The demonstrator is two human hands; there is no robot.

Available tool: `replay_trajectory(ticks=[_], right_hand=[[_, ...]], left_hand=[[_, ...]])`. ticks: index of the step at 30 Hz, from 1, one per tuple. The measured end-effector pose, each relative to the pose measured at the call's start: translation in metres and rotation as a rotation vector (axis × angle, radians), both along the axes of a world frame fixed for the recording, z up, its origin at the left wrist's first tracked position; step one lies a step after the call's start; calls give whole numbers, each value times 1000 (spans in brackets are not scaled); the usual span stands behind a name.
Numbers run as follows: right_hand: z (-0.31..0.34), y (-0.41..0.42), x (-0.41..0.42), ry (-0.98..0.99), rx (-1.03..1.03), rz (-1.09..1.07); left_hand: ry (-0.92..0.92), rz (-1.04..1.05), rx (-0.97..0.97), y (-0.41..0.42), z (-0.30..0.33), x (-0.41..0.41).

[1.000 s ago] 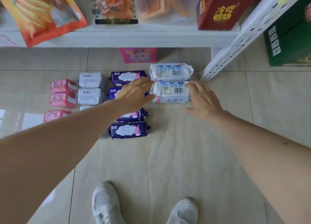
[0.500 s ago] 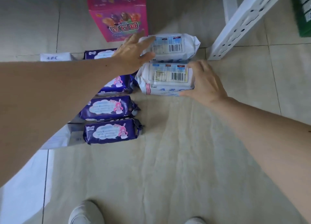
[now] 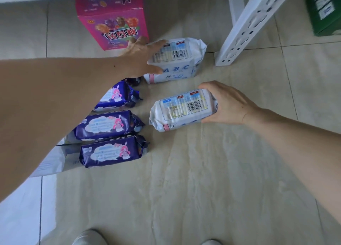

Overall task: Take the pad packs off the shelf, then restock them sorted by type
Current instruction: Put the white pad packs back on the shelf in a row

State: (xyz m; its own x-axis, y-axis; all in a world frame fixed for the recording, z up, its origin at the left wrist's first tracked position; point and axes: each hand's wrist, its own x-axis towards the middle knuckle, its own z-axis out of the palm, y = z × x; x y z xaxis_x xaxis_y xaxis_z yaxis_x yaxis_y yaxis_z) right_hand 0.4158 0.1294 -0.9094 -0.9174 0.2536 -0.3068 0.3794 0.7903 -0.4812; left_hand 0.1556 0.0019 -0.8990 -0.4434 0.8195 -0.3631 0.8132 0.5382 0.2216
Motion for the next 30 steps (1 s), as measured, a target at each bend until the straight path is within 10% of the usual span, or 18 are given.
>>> replay_trajectory(ticks=[14,30], right_hand=[[213,-3,36,-81,-65,-92],[596,-58,16,-4,19,45]], left_hand=[[-441,136,69,-40,197,47],[-398,84,105,-120,590,53]])
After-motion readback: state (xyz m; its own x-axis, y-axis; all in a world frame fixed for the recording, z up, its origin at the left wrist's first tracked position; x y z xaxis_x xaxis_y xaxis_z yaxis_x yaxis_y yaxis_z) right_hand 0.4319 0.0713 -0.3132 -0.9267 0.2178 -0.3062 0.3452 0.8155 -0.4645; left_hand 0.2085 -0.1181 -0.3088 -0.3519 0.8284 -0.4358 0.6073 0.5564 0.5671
